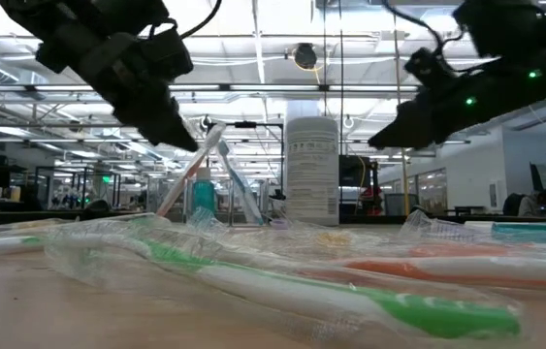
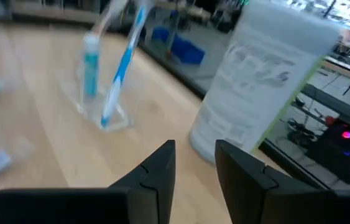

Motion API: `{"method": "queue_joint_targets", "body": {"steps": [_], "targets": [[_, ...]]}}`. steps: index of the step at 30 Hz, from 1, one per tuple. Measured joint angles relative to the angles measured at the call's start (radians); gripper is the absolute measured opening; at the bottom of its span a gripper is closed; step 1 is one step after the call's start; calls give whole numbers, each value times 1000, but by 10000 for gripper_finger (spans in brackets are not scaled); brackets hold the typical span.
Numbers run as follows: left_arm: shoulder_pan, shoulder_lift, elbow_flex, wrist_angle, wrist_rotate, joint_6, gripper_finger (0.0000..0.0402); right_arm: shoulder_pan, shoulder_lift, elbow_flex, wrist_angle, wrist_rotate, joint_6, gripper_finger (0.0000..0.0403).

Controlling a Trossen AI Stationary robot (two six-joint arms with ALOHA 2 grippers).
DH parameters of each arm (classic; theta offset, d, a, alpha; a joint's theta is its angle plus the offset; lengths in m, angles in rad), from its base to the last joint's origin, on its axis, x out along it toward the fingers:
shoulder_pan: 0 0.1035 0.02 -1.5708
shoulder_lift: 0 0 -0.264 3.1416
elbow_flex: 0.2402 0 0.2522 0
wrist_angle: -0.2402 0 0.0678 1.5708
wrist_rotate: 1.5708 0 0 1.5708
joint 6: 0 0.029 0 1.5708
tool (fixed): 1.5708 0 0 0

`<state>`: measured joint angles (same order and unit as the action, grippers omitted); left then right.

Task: Pick & Place toothbrushing station
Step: Put the green toothbrush into the transparent organizer

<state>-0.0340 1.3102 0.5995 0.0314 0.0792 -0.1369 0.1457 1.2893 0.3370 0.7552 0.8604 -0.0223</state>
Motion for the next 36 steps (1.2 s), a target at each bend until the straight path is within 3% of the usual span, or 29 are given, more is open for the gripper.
{"method": "queue_joint_targets", "body": {"steps": [6,10,15,18,21,28,36], "targets": [[-71,0,0,-222,64,-191,21,-1,-43,-110,323,0,-12,104],[-113,0,0,-372,45,-271,21,-1,-45,-153,464,-1,-20,104],[-125,1,0,-364,-20,-267,21,-2,-45,-172,474,-1,-22,104],[-110,1,0,-323,-39,-153,21,-2,-45,-173,475,-1,-19,104],[-99,1,0,-275,-79,-135,21,-2,-45,-173,475,-1,-18,104],[-83,1,0,-258,3,-253,21,-2,-45,-173,475,-1,-19,104],[-78,6,0,-254,-1,-253,27,-2,-45,-173,475,-1,-16,92]]}}
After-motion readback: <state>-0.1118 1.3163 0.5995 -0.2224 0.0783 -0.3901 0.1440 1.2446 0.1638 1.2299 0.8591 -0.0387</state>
